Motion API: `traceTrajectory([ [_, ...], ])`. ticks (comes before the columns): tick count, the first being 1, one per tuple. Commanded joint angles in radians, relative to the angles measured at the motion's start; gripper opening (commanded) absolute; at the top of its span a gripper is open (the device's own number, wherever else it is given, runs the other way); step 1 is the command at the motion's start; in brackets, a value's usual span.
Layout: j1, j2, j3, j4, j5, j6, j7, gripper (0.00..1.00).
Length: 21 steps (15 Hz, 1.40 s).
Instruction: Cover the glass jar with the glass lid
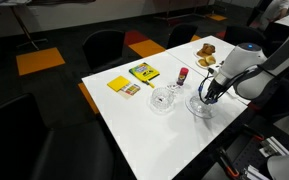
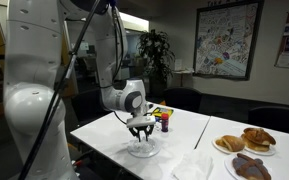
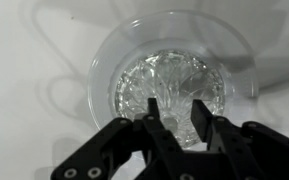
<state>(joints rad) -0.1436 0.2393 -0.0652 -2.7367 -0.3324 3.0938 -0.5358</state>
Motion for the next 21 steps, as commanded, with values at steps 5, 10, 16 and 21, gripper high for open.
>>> traceTrajectory([
  [5,0.057,0.005,-0.062,0.027,-0.080,-0.006,0.026,0.48],
  [10,0.069,0.015,-0.062,0.036,-0.083,0.001,0.031,0.28],
  [16,0.085,0.026,-0.054,0.040,-0.076,0.009,0.030,0.02],
  [21,0.070,0.007,-0.044,0.026,-0.072,0.009,0.021,0.04],
])
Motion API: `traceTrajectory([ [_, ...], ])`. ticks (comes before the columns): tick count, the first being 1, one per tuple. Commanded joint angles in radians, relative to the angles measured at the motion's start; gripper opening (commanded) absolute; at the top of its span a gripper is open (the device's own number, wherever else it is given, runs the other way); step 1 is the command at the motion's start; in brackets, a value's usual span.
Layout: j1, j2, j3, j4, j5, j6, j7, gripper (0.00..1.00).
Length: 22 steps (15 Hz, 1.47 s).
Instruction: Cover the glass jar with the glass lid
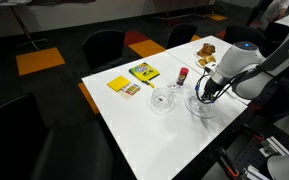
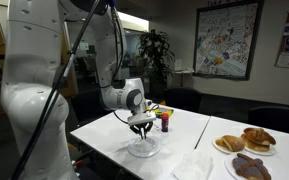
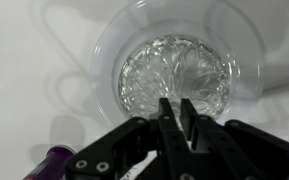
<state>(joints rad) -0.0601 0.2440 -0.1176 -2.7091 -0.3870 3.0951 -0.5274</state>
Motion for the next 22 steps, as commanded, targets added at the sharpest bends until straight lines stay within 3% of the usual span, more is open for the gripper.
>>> traceTrajectory([
  [1,-0.019,-0.007,0.013,-0.004,-0.014,0.003,0.008,0.04],
  [11,-0.048,-0.084,0.113,0.004,0.031,-0.026,-0.010,0.04],
  [19,-0.115,-0.165,0.219,0.061,0.203,-0.093,-0.127,0.04],
  [22,-0.129,-0.143,0.256,0.124,0.295,-0.074,-0.237,0.04],
])
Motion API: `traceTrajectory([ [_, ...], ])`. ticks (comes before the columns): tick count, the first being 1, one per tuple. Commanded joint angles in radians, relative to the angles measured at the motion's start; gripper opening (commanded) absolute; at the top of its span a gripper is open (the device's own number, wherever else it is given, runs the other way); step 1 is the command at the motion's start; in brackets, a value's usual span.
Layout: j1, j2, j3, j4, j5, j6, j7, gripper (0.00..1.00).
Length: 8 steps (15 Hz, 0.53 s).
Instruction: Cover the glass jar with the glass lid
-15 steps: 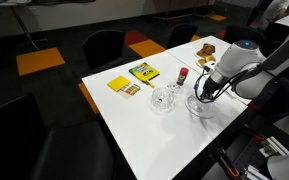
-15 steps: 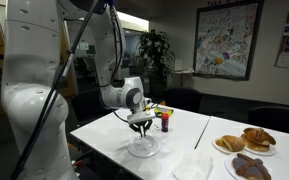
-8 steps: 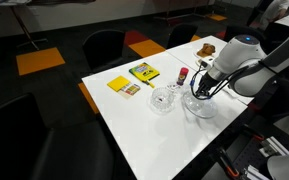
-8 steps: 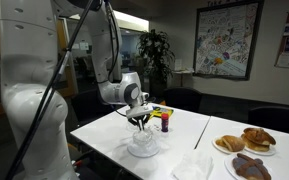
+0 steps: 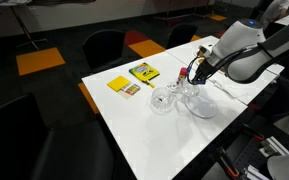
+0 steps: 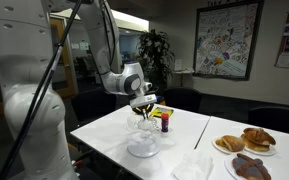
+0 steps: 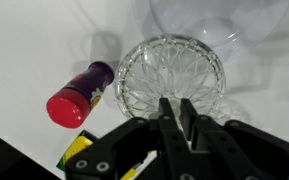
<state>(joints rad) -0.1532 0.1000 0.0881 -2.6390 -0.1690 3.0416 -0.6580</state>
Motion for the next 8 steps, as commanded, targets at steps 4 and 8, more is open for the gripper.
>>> traceTrajectory([
  [4,-0.077,0.053,0.157,0.160,0.269,-0.041,-0.333,0.04],
  [8,-0.122,0.118,0.253,0.264,0.410,-0.096,-0.549,0.04],
])
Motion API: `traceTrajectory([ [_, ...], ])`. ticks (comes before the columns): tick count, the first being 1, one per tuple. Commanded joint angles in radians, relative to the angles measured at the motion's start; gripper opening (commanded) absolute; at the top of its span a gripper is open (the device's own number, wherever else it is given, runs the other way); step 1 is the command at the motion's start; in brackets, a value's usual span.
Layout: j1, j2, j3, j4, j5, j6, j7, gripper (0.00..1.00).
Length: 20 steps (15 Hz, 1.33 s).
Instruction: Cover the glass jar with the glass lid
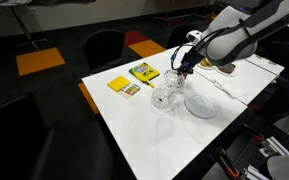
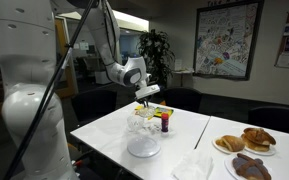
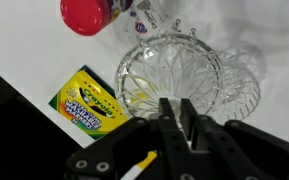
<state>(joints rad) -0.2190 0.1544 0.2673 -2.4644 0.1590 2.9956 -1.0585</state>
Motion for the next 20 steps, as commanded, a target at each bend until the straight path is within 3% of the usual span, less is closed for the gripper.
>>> traceTrajectory([
  [1,-0.066,0.076,0.089,0.109,0.102,-0.068,-0.188,0.04],
  [7,-0.114,0.138,0.181,0.162,0.195,-0.142,-0.351,0.04],
  [11,-0.045,0.132,0.157,0.163,0.206,-0.189,-0.387,0.04],
  [20,0.110,0.141,-0.002,0.135,0.015,-0.201,-0.241,0.04],
])
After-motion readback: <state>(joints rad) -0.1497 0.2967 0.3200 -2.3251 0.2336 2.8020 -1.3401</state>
